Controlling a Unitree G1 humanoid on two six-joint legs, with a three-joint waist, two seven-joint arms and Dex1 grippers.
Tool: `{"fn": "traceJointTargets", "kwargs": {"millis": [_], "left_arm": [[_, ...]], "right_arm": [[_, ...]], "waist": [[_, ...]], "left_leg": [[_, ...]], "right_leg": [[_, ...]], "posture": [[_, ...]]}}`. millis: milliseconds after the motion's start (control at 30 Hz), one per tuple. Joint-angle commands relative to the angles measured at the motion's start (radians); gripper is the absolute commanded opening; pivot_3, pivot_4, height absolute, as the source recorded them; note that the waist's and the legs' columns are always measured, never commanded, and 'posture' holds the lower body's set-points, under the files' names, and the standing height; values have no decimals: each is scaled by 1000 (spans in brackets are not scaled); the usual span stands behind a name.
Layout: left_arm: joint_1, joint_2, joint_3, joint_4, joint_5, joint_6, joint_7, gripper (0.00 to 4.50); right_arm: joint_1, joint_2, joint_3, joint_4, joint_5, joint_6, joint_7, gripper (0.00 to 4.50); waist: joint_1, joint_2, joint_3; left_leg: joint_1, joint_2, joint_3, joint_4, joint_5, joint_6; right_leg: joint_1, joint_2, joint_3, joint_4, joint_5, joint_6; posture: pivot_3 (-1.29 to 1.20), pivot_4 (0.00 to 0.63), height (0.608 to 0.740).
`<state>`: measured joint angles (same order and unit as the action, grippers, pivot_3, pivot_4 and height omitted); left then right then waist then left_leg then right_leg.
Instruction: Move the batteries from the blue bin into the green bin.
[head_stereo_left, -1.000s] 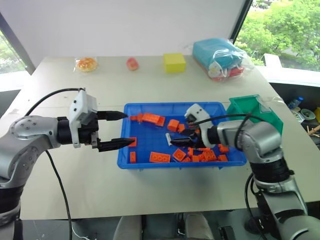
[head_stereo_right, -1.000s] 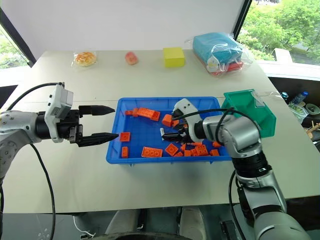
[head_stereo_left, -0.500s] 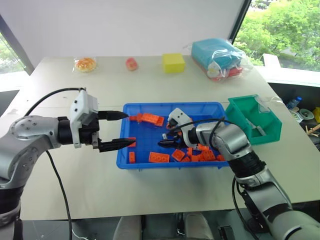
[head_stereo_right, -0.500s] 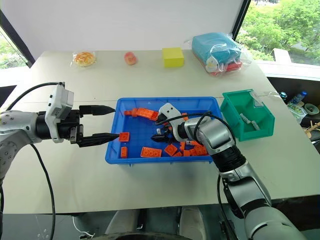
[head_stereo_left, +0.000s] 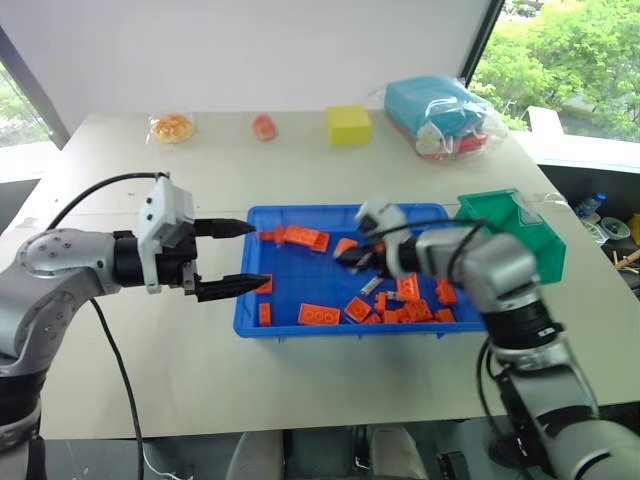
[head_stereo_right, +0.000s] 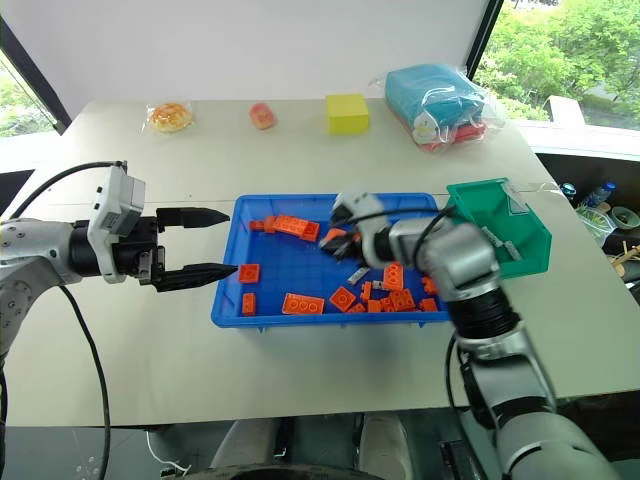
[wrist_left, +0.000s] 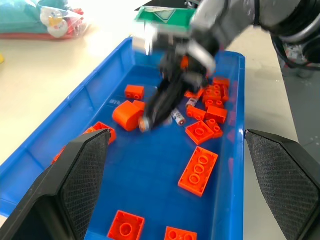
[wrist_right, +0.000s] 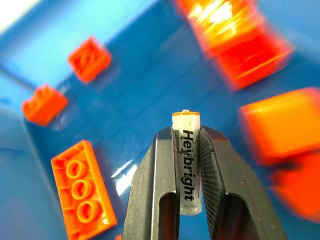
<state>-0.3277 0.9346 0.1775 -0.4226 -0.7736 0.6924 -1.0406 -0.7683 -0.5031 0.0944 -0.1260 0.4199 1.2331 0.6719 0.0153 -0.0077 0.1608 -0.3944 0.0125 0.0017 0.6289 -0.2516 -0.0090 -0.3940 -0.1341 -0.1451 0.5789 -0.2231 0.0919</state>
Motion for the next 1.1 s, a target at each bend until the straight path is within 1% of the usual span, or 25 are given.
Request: {"fn": "traceJointTargets", "kwargs": {"millis": [33,100,167,233,300,400,433,467,533,567,600,733,833,933,1000,1100], "left_arm": [[-6,3,12,-5,3,-16,-8,4500],[-4,0,5,-2,11,-23,-9,4500],[-5,-2,-1,2,19,-29,-10,4500],[-7,-5,-4,5,22,-33,-12,4500],[-10,-8,-7,7,24,-35,-16,4500],[-26,-14,-19,16,30,-37,-22,4500],[-32,-15,-23,19,31,-38,-25,4500],[-39,-17,-28,23,32,-38,-26,4500],[-51,-19,-35,29,34,-37,-27,4500],[-56,-20,-37,31,36,-37,-28,4500],[-59,-21,-38,32,37,-36,-29,4500],[-61,-23,-38,31,37,-33,-31,4500],[-63,-23,-39,28,34,-28,-31,4500],[-76,-26,-46,33,34,-25,-31,4500],[-82,-29,-48,33,34,-23,-28,4500],[-87,-35,-50,27,35,-20,-19,4500]], "right_arm": [[-63,-99,-141,-22,14,13,-12,61],[-20,-270,-171,45,-52,-67,13,61],[31,-389,-183,94,-86,-132,38,61],[69,-450,-197,133,-102,-168,37,61],[99,-493,-201,174,-123,-213,45,61],[111,-511,-205,238,-146,-262,41,61],[111,-510,-204,253,-150,-274,38,1100],[112,-505,-200,254,-151,-284,41,1410],[114,-493,-186,232,-150,-307,50,2427],[113,-486,-180,214,-148,-322,55,2839],[108,-474,-182,196,-135,-332,64,3428],[96,-447,-177,106,-63,-362,166,3428],[93,-454,-107,71,-70,-462,281,3428],[31,-442,50,116,-132,-579,435,3428],[-19,-412,158,188,-185,-667,541,3428],[-86,-354,265,328,-279,-793,610,3428]], "waist": [[0,-1,-1],[3,-2,-1],[12,-2,-1],[15,-4,-2],[8,-3,-2],[-9,-3,-2],[-11,-3,-2],[-12,-3,-2],[-12,-3,-2],[-11,-3,-2],[-10,-3,-2],[-5,-2,-2],[-2,-3,-1],[-2,-3,-2],[-3,-3,-2],[-5,-4,-2]], "left_leg": [[0,0,0,0,0,0],[1,0,0,-2,0,0],[0,-1,3,-2,-1,-2],[0,-1,7,-2,-2,-3],[0,0,14,-2,-2,-3],[3,4,20,-2,-2,-3],[3,5,21,-3,-2,-3],[3,5,21,-3,-2,-3],[3,6,21,-3,-1,-1],[3,6,22,-3,0,-1],[3,6,22,-3,0,0],[3,8,22,-3,0,0],[3,8,21,-3,-1,-1],[3,8,21,-2,-2,-3],[3,8,22,-1,-2,-3],[3,9,22,-1,-2,-3]], "right_leg": [[0,0,0,0,0,0],[0,0,0,0,0,0],[0,0,0,-2,0,0],[0,-1,1,-4,-1,0],[-1,-1,3,-4,0,0],[0,-1,3,-2,0,0],[-1,-1,3,-2,0,0],[-1,-1,3,-1,0,-1],[-2,0,3,-1,0,-1],[-2,0,3,-1,1,-1],[-2,0,3,-1,1,-1],[-2,0,3,-1,1,-1],[-5,0,3,-2,0,-1],[-5,0,3,-3,0,-1],[-5,0,4,-3,0,-1],[-6,0,4,-2,0,-1]], "posture": [[0,150,706],[0,150,706],[0,150,706],[0,150,706],[0,150,706],[0,150,706],[0,150,706],[0,150,706],[0,150,706],[0,150,706],[0,150,706],[0,150,706],[0,150,706],[0,150,706],[0,150,706],[0,150,706]]}}
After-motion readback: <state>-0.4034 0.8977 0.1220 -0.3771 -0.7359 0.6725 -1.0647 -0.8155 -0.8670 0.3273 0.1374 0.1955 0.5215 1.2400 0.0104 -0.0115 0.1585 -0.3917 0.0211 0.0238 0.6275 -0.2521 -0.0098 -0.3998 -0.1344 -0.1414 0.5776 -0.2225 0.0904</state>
